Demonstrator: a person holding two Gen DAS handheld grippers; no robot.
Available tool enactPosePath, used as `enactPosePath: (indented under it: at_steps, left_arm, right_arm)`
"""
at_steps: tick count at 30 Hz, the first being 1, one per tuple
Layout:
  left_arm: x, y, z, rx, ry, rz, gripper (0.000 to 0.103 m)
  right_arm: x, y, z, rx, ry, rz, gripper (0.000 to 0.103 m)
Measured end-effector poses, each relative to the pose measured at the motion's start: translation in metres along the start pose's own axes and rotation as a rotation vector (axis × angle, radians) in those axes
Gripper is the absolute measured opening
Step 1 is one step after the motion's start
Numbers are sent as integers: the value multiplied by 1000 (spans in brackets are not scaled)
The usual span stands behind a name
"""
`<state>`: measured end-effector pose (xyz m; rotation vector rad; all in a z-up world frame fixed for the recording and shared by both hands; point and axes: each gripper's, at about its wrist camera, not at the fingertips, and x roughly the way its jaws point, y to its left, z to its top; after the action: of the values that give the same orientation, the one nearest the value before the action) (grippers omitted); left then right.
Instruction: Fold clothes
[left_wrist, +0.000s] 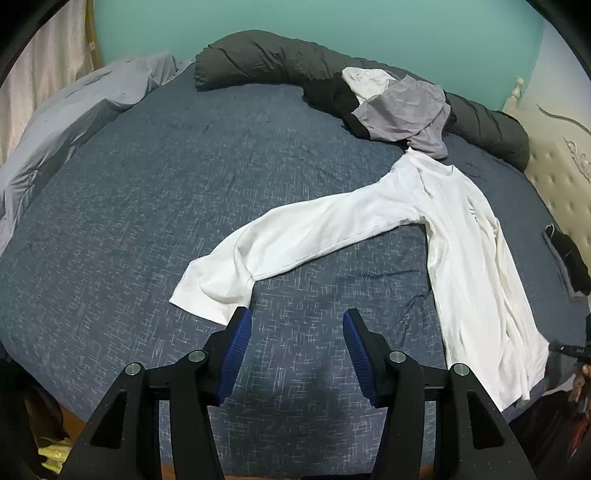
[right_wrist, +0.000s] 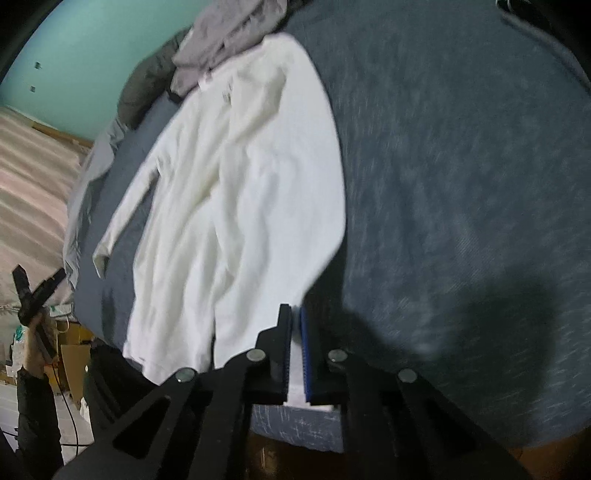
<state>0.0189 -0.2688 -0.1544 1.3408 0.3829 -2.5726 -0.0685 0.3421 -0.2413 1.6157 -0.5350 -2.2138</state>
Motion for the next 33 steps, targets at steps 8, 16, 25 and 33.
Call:
enactPosePath:
  at_steps: [8,16,25,33]
  left_arm:
    - [6,-10,4,-10,3,-10,56]
    - [14,-24,2,1,21,-28,57]
    - [11,-23,-1,-11,21,-32,58]
    - [12,-20,-3,-22,25,-32,58]
  right_arm:
    - [-49,-19,39,-1,-45,-19,3]
    - [15,-14,20,15,118,-52,54]
    - [53,1,9,-23,154,-7,34]
    - [29,5,18,-61,52,32,3]
